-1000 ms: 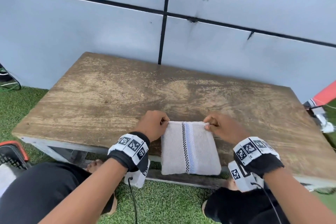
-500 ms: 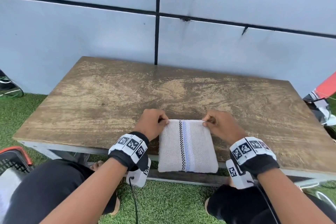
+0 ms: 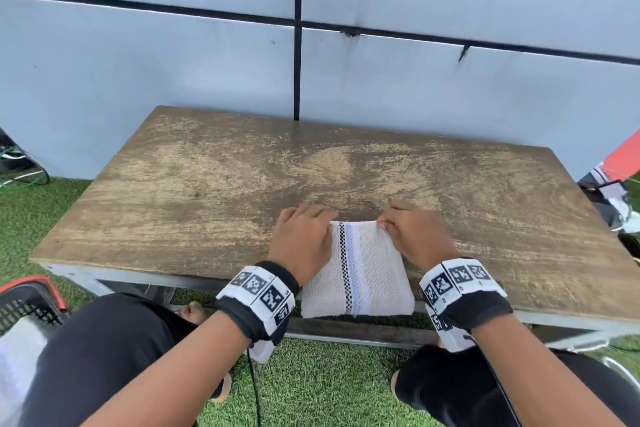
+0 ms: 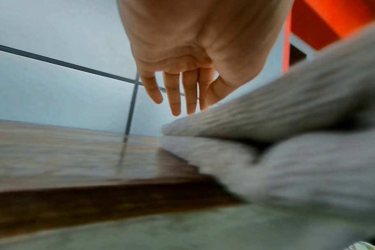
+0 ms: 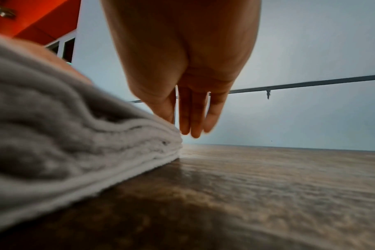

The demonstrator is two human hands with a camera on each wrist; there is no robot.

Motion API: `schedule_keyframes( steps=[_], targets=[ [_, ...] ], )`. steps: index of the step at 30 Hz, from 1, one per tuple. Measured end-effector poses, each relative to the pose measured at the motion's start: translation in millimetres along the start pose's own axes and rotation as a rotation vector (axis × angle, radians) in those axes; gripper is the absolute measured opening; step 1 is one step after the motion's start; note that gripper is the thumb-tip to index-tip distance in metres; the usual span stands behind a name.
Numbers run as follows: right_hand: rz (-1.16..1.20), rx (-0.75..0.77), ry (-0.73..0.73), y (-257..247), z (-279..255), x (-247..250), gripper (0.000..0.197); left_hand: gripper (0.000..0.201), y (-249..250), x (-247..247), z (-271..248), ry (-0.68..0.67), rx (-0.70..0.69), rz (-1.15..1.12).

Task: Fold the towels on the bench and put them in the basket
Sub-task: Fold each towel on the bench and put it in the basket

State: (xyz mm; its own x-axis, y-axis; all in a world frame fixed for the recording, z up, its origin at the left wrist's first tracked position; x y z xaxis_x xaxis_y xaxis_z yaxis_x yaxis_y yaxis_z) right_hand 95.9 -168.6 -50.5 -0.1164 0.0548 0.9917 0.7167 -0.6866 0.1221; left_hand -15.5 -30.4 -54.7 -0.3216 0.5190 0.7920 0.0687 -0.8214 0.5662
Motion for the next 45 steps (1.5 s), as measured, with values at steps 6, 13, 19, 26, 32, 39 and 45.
schedule_keyframes(
  steps=[6,13,19,26,32,39,45],
  targets=[
    [-0.154,0.080,-0.145,-23,-25,-16,0.050,0.067,19,-49,-28,-0.224,0.003,0.100],
    [0.008,-0.031,-0.269,-25,-32,-35,0.060,0.056,6,-62,-32,-0.163,0.023,0.193],
    [0.017,-0.067,-0.273,-28,-25,-46,0.063,0.063,2,-60,-25,-0.146,0.049,0.156],
    [0.064,-0.068,-0.263,-25,-20,-55,0.060,0.069,-23,-59,-9,-0.162,0.150,0.121],
    [0.058,-0.096,-0.251,-11,-20,-57,0.055,0.059,-52,-45,-11,-0.206,0.260,0.085],
    [0.003,-0.164,-0.192,6,-16,-53,0.056,0.059,-61,-25,-25,-0.148,0.319,0.050],
    [0.122,-0.307,0.077,32,-31,-13,0.044,0.043,-53,3,-25,0.056,0.339,-0.169]
  ],
)
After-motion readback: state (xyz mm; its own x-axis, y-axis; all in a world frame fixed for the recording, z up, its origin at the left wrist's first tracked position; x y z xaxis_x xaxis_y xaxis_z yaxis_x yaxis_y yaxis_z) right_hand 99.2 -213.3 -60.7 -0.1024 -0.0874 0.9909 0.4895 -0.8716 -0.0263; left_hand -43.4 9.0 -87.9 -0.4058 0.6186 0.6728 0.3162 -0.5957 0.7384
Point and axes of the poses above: each hand's wrist, its own z-axis towards the middle knuckle, its own x-axis out of the back of the hand, y = z × x, the point moved 6 cm from there along z, towards the middle knuckle, and after that the axes turned 15 degrees about -z, right-handed, at the moved point
